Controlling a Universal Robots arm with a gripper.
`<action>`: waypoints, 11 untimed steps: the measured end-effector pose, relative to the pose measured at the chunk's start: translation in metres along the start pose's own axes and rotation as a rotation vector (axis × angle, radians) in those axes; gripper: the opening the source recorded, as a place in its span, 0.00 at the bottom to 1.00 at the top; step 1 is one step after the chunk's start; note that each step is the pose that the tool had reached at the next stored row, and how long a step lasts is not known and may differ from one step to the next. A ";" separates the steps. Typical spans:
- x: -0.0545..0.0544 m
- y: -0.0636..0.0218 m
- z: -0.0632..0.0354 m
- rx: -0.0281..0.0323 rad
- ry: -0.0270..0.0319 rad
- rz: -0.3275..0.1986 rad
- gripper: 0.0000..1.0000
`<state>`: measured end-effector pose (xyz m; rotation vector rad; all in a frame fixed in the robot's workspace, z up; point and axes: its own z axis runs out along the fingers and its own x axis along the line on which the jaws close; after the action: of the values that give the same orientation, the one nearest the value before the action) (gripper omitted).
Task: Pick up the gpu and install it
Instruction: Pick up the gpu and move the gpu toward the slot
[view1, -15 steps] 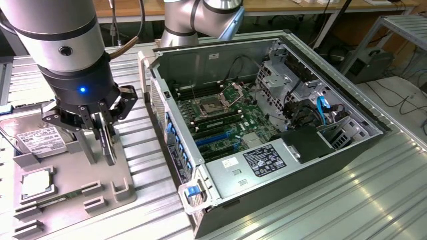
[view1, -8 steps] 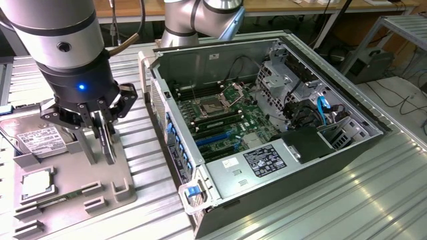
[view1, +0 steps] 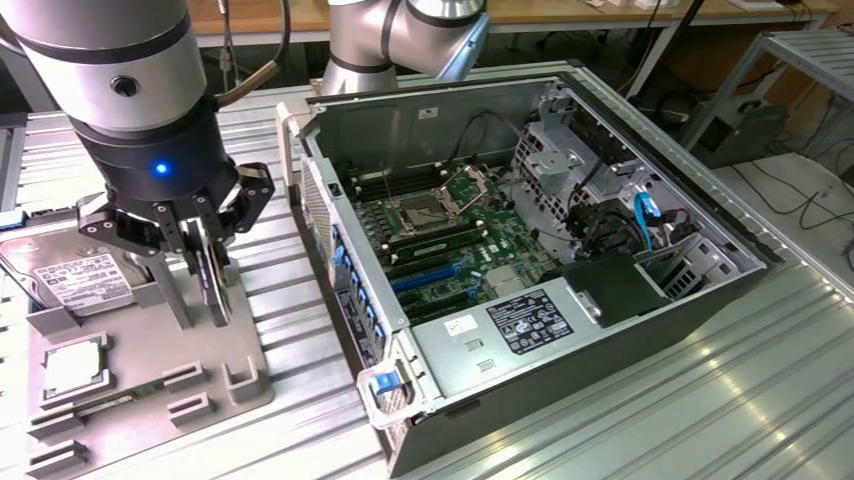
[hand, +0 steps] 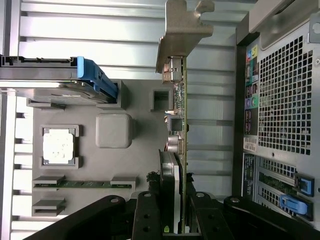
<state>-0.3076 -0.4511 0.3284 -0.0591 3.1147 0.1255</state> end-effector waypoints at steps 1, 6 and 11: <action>0.000 0.0000 -0.0004 0.0000 -0.0001 0.000 0.28; 0.000 0.0003 -0.0032 0.0000 0.0000 0.000 0.28; 0.000 0.0005 -0.0058 -0.0001 0.0000 0.000 0.28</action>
<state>-0.3076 -0.4511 0.3343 -0.0591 3.1146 0.1256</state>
